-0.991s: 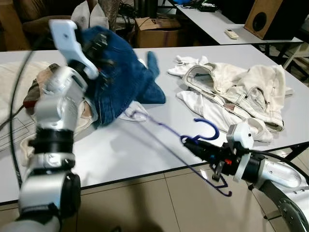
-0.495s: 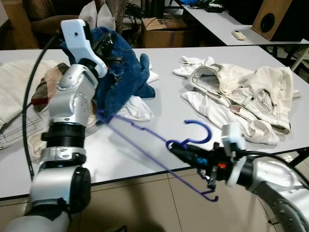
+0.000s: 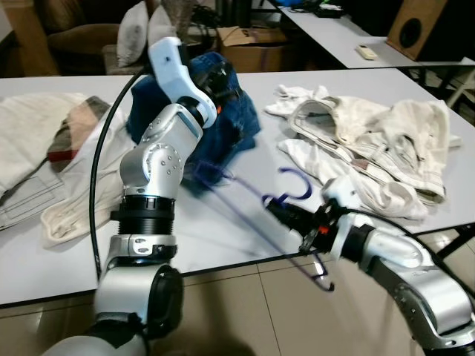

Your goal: Hang hanger

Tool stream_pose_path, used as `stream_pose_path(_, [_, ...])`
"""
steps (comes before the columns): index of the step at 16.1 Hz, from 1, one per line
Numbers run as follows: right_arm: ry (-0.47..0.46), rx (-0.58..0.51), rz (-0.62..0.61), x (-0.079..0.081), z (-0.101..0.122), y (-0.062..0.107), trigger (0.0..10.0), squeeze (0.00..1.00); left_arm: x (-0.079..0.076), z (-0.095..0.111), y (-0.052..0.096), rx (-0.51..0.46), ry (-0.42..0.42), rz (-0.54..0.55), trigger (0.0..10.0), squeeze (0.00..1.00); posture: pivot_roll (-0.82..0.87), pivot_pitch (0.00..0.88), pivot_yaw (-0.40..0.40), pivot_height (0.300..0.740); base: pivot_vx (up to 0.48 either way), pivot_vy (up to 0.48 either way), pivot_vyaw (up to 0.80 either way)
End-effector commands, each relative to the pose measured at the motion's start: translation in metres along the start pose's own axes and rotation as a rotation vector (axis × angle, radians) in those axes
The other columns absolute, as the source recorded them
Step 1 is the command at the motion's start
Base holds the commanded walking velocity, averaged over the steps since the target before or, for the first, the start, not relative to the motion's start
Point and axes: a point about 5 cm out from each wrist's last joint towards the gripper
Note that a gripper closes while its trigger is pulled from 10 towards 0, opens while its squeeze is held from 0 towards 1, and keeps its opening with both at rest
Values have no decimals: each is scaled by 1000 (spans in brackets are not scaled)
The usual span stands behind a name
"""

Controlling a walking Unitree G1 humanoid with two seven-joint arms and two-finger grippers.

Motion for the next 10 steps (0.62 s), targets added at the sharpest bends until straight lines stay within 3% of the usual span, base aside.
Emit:
stream_pose_path(1, [37,-8,-52,-9,7,6,10000,0,-3,19,-2,-54,4,-5,0,0,-39,0,-20,740,0,0,0])
stream_pose_path(4, [59,11,-61,-9,11,19,10000,0,23,12,13,30,-247,81,0,0,-53,0,-11,740,0,0,0])
stream_pose_path(6, [64,33,-63,-10,10,28,10000,0,36,8,23,67,-327,117,0,0,-58,0,-8,740,0,0,0])
stream_pose_path(7, [60,69,-80,-13,6,36,10000,0,48,1,35,131,-342,136,2549,0,-60,0,-12,740,0,0,0])
stream_pose_path(8, [54,96,-98,-17,1,41,10000,0,59,-9,45,210,-383,157,8784,0,-58,0,-19,740,0,0,0])
stream_pose_path(9, [52,110,-101,-19,-2,44,10000,0,72,-16,53,243,-368,202,10000,0,-58,0,-25,740,0,0,0])
stream_pose_path(10, [44,106,-98,-19,-2,43,10000,0,76,-15,56,222,-328,219,10000,1000,-58,0,-31,740,0,0,0])
Point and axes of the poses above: a point about 5 cm out from each wrist's last joint towards the gripper, its own y axis pointing back from the gripper into the wrist, its own z axis along the axis of the wrist's last joint, x = y × z, and after that the axes turned 2 degrees about -y, right-handed
